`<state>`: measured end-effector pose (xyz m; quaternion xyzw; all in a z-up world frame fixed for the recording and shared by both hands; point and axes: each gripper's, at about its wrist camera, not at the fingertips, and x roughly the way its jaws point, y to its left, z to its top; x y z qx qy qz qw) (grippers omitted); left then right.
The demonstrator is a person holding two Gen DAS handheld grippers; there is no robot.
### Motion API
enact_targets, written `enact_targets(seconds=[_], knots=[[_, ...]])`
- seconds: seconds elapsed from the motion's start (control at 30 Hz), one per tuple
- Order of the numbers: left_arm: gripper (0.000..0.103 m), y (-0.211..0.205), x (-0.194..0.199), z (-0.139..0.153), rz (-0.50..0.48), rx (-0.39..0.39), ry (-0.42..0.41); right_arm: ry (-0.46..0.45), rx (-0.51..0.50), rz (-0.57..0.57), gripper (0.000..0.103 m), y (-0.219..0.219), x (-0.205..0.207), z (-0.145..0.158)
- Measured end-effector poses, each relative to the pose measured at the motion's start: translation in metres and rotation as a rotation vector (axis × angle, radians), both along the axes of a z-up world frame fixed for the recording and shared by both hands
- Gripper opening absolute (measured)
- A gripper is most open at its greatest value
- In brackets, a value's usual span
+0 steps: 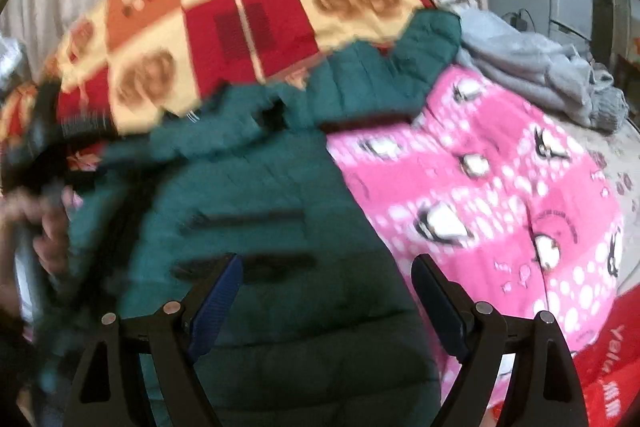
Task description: Fold large clothes
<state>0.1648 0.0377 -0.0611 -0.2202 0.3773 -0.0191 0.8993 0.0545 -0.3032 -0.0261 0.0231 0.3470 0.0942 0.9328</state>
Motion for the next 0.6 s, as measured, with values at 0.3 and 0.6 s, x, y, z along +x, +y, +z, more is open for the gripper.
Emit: enact_targets(seconds=[0.3, 0.6], knots=[[0.053, 0.109, 0.04, -0.035, 0.308, 0.042, 0.08, -0.001, 0.048, 0.261, 0.085, 0.096, 0.154, 0.035], [0.068, 0.109, 0.042, -0.067, 0.272, 0.035, 0.086, 0.347, 0.009, 0.27, 0.074, 0.118, 0.256, -0.077]])
